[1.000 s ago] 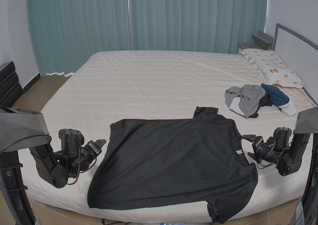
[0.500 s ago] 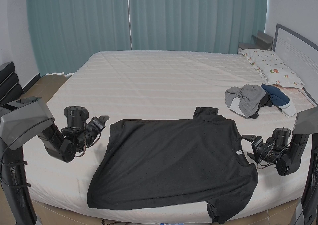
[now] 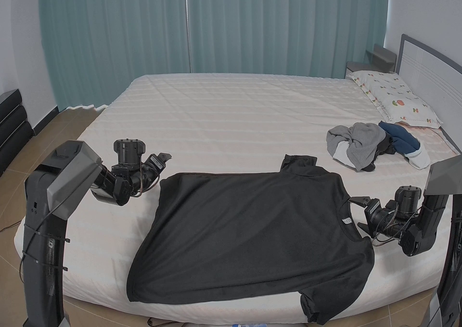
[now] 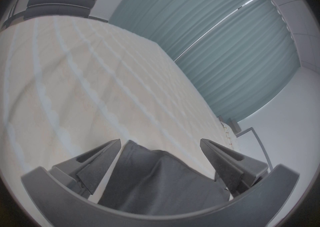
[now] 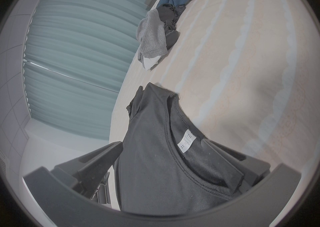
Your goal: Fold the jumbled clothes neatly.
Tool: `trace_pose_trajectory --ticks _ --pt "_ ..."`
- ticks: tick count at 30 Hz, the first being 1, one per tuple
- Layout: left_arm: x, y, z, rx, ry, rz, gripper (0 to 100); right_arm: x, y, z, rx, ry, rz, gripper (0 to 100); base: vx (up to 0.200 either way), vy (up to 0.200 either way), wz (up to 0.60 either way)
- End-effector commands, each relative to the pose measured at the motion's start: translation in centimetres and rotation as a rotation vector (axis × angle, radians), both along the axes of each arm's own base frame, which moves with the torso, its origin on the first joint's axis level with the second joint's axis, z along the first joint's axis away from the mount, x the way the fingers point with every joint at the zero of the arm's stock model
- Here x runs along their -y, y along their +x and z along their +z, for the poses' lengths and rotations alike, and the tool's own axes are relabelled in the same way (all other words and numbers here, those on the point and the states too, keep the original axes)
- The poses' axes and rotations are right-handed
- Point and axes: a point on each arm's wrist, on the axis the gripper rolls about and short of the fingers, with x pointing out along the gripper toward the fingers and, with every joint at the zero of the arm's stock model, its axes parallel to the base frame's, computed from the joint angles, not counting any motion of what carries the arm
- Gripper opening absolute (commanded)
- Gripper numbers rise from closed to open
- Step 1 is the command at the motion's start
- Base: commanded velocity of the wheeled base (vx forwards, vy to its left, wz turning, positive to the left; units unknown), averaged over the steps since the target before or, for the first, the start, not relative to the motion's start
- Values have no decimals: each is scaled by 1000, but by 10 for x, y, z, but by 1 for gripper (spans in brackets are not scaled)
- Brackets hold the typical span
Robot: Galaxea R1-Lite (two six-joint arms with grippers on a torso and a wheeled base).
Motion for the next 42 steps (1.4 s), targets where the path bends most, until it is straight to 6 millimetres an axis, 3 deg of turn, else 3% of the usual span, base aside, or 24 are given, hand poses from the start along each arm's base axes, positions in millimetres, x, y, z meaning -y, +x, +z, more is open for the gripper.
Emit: trace_pose_trajectory --ticks 1,17,18,35,42 --pt "1 11 -49 -75 8 -10 100 -1 0 -1 -2 0 5 100 0 0 0" --pt "3 14 -51 -72 -4 -23 100 -1 0 0 2 2 2 100 0 0 0" --pt "3 15 -51 -67 -4 -23 0 -1 0 0 2 2 2 100 0 0 0" --pt "-2 34 -46 71 34 91 0 -1 -1 -1 -3 2 2 100 0 0 0" --pt "-18 45 -47 110 47 158 0 -1 -2 -1 -6 1 3 100 0 0 0"
